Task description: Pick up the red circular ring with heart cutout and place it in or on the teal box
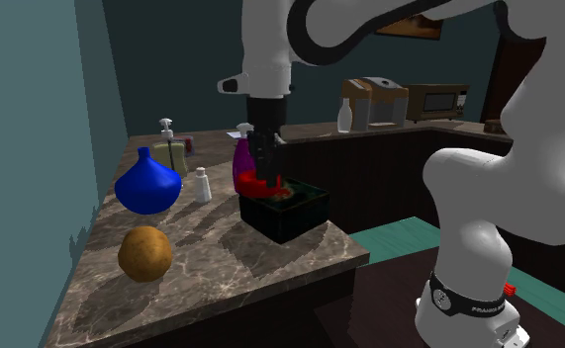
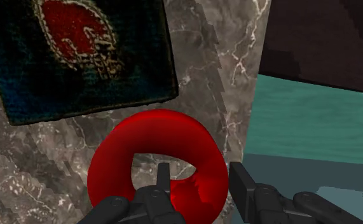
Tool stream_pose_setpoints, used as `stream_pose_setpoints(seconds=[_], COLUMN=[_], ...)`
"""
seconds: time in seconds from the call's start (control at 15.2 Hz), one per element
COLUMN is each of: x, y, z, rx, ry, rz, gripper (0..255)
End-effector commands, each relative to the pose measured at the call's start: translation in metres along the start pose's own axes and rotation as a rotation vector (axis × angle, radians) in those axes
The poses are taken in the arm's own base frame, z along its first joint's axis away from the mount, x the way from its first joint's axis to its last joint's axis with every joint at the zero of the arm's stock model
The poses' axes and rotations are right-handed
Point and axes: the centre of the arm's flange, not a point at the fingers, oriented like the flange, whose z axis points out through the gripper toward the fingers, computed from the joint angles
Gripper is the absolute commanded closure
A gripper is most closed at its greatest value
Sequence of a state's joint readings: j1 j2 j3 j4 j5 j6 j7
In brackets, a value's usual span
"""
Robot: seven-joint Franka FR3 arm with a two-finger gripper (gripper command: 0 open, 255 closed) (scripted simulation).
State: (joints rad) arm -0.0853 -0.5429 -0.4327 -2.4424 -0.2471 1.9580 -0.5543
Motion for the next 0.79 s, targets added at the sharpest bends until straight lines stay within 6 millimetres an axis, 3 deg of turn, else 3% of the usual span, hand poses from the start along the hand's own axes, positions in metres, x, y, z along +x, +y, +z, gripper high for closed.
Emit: stream_pose_setpoints(seconds=[0.0,0.59,0.73], x=[-0.019,-0.118,-0.119], y=[0.015,0.09,0.09], z=[0.0,-0.004,0.007], rx=[0.0,0.0,0.0], ry=[0.0,0.0,0.0], rz=[-0.002,-0.002,-0.002], gripper=[255,255,255])
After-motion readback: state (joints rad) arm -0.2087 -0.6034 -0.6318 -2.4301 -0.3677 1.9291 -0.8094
